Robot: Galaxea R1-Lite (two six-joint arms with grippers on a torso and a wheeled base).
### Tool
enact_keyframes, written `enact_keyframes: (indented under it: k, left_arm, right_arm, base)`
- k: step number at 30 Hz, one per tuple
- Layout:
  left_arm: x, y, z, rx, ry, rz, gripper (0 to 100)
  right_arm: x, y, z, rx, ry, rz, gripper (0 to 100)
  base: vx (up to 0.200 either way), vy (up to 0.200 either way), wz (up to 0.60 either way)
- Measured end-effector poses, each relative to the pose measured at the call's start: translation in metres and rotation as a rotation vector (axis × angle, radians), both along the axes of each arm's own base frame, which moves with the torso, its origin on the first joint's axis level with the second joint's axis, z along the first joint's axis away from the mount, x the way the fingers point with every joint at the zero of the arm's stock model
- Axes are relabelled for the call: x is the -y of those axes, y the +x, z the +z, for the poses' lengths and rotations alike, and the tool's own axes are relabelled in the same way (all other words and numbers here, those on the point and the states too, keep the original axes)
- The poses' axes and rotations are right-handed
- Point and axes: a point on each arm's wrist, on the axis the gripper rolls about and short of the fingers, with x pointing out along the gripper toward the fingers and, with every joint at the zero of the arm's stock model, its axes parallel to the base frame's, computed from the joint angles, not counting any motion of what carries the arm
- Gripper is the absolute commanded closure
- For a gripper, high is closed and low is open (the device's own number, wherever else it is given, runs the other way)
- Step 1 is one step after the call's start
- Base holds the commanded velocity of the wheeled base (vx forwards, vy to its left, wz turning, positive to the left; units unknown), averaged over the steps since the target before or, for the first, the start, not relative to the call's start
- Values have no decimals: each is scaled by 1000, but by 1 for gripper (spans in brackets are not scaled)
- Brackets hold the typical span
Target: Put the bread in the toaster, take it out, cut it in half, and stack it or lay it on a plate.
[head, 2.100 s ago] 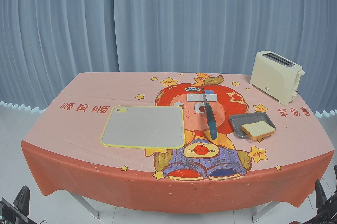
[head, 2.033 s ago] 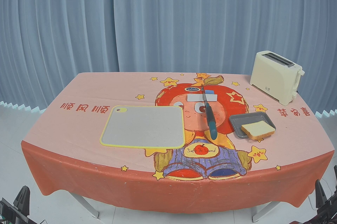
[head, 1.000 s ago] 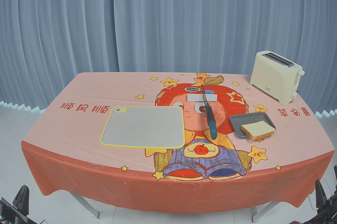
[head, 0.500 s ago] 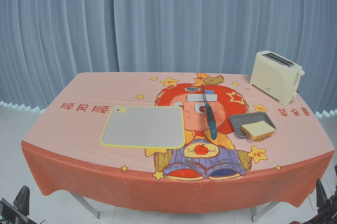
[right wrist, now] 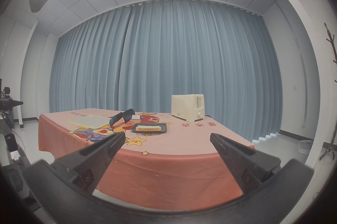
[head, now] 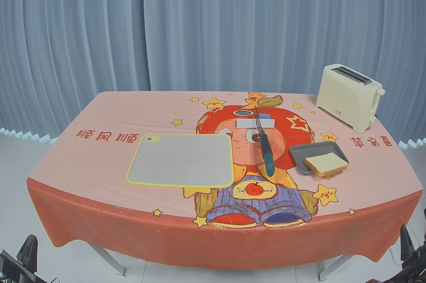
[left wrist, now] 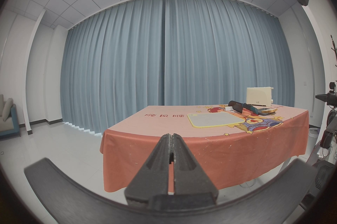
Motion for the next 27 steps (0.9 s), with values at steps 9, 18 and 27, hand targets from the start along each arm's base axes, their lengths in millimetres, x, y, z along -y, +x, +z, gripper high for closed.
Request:
enact_keyframes:
  k: [9, 18, 27]
  left_arm:
    - [0, 0, 0, 0, 0, 1, 100]
    - [0, 0, 0, 0, 0, 0, 100]
    - [0, 0, 0, 0, 0, 0, 100]
  right_arm:
    - [0, 0, 0, 0, 0, -3, 0]
    - [0, 0, 0, 0, 0, -3, 0]
    - [0, 0, 0, 3, 0, -7, 0]
  base:
    - [0, 0, 0]
    - [0, 0, 0]
    - [0, 0, 0]
